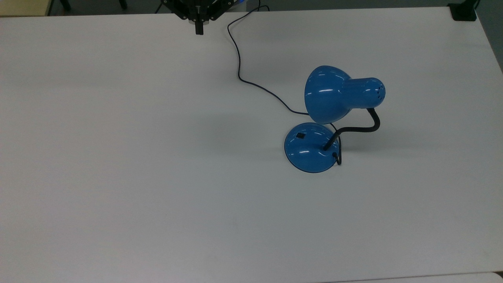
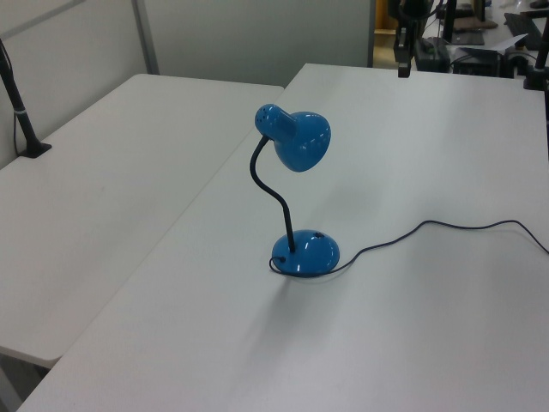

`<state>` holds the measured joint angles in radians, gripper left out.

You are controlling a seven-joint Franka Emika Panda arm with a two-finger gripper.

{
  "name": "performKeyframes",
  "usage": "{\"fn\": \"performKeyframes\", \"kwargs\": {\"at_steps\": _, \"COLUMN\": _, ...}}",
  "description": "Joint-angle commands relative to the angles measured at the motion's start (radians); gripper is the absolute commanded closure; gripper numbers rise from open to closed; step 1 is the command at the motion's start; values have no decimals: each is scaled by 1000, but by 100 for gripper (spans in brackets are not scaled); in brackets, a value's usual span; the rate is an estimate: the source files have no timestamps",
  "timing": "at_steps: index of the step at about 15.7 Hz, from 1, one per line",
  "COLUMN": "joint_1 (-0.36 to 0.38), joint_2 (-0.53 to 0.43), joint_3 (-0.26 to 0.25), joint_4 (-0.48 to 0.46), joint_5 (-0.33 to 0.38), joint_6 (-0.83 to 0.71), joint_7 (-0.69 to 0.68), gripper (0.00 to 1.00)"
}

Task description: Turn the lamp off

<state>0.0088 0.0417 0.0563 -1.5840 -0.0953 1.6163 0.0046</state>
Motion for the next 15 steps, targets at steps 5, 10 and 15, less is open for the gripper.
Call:
{"fn": "performKeyframes", "kwargs": {"at_steps": 5, "joint_1": 11, "joint_2": -8, "joint_3": -3, "joint_4": 2, "joint_5": -20, "joint_6": -30, "joint_7": 66, "gripper": 0}}
{"fn": "performKeyframes", "kwargs": {"at_steps": 10, "joint_1": 11, "joint_2": -9, "joint_3": -3, "joint_4": 5, "joint_5": -21, "joint_6": -44, "joint_7": 104, "gripper": 0}}
{"fn": "performKeyframes", "kwargs": {"at_steps": 15, "joint_1": 11, "joint_2": -11, "joint_3": -4, "joint_4": 7, "joint_5": -21, "joint_6": -53, "joint_7": 170, "gripper": 0}}
